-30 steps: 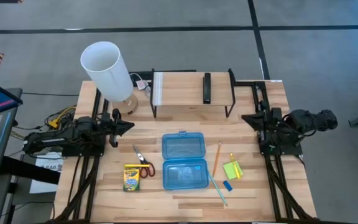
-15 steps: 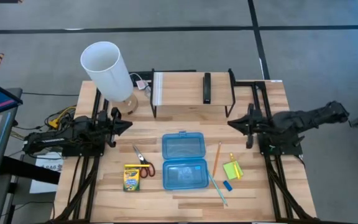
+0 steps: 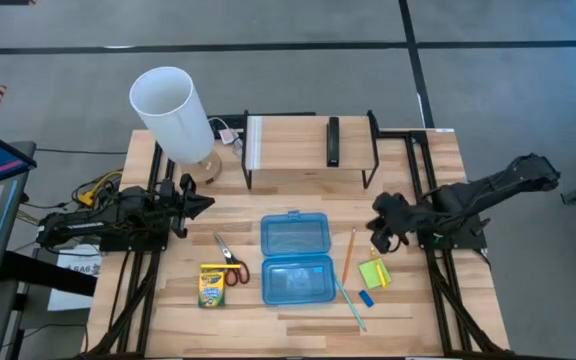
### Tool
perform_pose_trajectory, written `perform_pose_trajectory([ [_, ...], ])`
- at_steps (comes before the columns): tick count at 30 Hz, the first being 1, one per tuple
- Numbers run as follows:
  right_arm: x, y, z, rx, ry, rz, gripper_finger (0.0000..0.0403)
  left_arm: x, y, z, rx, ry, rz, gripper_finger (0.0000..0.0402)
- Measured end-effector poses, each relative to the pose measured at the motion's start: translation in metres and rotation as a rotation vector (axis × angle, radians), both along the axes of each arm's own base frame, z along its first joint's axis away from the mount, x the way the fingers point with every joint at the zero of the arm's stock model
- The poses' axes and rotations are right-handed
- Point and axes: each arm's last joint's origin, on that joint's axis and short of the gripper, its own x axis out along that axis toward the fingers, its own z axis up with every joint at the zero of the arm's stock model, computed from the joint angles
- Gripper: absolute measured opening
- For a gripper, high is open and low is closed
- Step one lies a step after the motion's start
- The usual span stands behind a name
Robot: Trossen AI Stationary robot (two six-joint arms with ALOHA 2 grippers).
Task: Pack school essentials
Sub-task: Put the yellow pen into the blue supply box
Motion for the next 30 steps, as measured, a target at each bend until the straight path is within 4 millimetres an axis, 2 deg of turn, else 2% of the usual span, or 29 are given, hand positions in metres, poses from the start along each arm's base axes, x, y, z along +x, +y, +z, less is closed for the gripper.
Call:
perform_pose_trajectory([
  [6, 0.009, 0.023, -0.020, 0.160, 0.152, -0.019, 0.0077, 0.000, 0.000, -0.001, -0.017, 0.011, -0.006, 0.0000],
  [14, 0.015, 0.045, -0.045, 0.207, 0.318, -0.089, 0.0136, 0.001, 0.000, -0.005, -0.032, 0.048, -0.015, 0.0000],
  [23, 0.024, 0.050, -0.070, 0.148, 0.448, -0.158, 0.0235, 0.001, 0.000, -0.004, -0.043, 0.044, -0.017, 0.0000],
  [30, 0.030, 0.046, -0.085, 0.116, 0.504, -0.192, 0.0236, 0.001, 0.000, -0.005, -0.043, 0.045, -0.016, 0.0000],
])
